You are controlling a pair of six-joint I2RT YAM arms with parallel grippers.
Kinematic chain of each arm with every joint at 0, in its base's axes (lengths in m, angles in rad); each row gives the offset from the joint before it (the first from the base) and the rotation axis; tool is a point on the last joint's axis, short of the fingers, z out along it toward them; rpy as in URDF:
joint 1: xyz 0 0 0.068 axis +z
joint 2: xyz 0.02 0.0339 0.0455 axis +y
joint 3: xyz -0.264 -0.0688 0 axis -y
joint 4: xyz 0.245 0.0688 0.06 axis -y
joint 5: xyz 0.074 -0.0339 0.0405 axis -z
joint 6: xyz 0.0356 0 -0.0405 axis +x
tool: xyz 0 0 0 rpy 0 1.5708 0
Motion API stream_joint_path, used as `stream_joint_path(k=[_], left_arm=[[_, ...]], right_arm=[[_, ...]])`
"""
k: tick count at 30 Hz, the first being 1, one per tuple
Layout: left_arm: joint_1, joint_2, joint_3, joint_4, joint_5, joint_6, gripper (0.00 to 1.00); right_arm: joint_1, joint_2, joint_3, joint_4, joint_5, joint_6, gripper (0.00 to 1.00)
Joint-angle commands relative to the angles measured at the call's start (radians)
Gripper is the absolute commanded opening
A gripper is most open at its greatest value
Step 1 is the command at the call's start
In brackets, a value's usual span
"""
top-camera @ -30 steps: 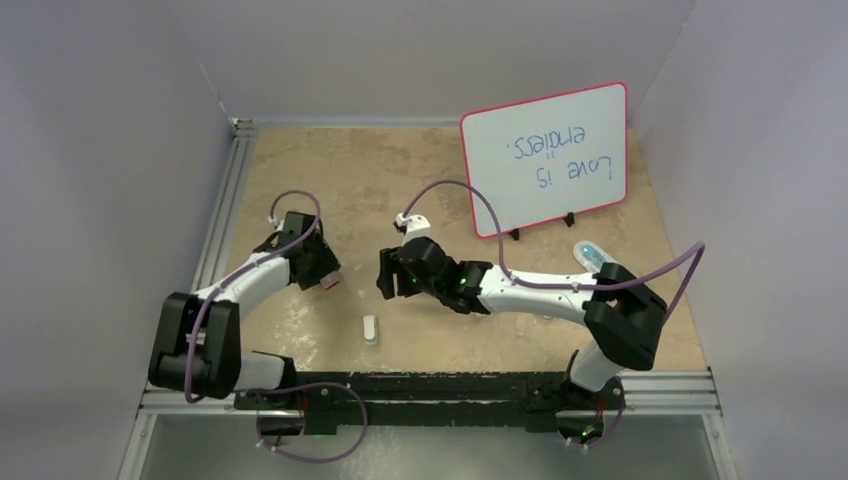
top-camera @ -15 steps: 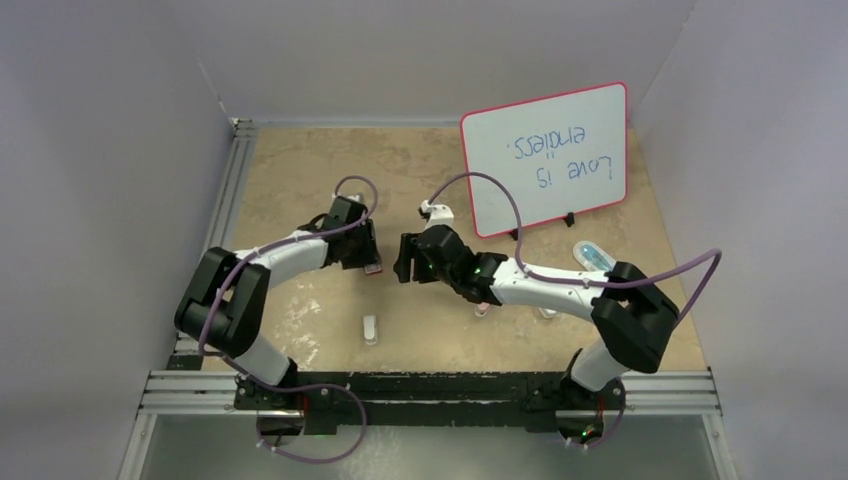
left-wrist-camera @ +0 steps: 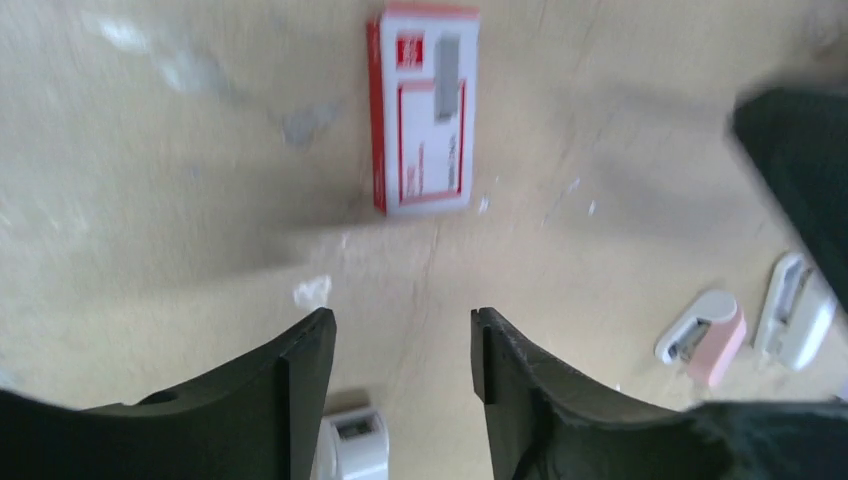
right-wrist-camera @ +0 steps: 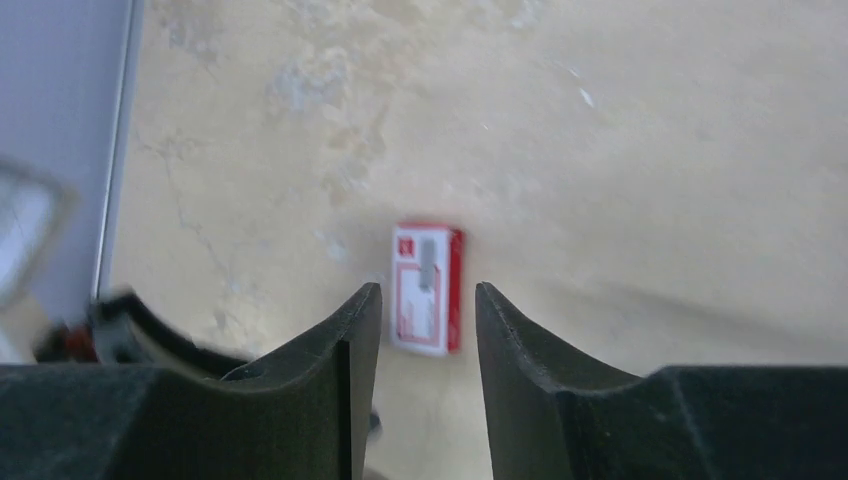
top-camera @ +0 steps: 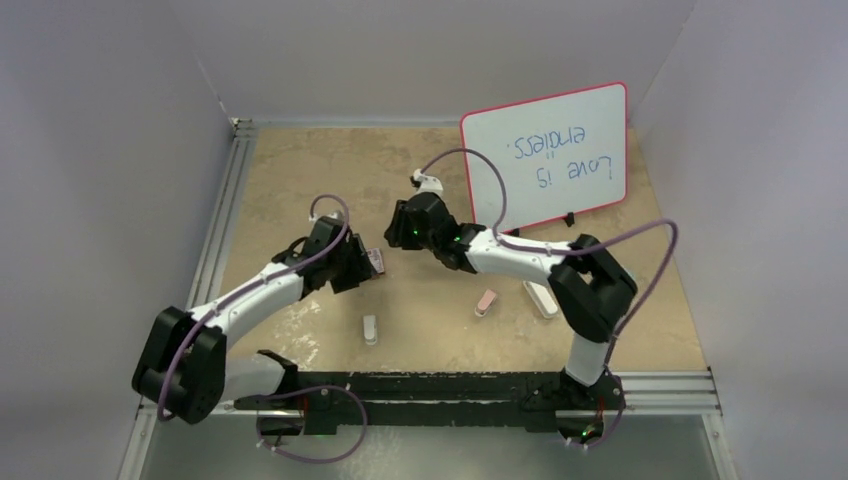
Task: Load the staples into the stapler
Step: Adjust the staple box at the center of the board.
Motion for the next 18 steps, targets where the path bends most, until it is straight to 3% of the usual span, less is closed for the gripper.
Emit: stream_joint_path(k=[1,6,13,18], left_arm=[[0.005,-0.072,-0.14,0.097,0.166,-0.199,0.47],[0.004,-0.073,-0.222,0.227,0.222,-0.27,0.41],[0.004,-0.052,-0.239,0.258,0.147,-0.3,0.4],[0.005,-0.037,-0.228,0.264,0.091,-0.294,0.33]], right_arm=[[0.004,0.154,0.185,0.03,-0.075,-0.054,0.41],[0.005,0.274,0.287,-0.003,-0.099,-0.096,0.34],[0.0,0.392,0.389,-0.045,-0.086,-0.153,0.31],[-0.003,0.448,0.429,-0.085,-0.103,-0.175,0.28]])
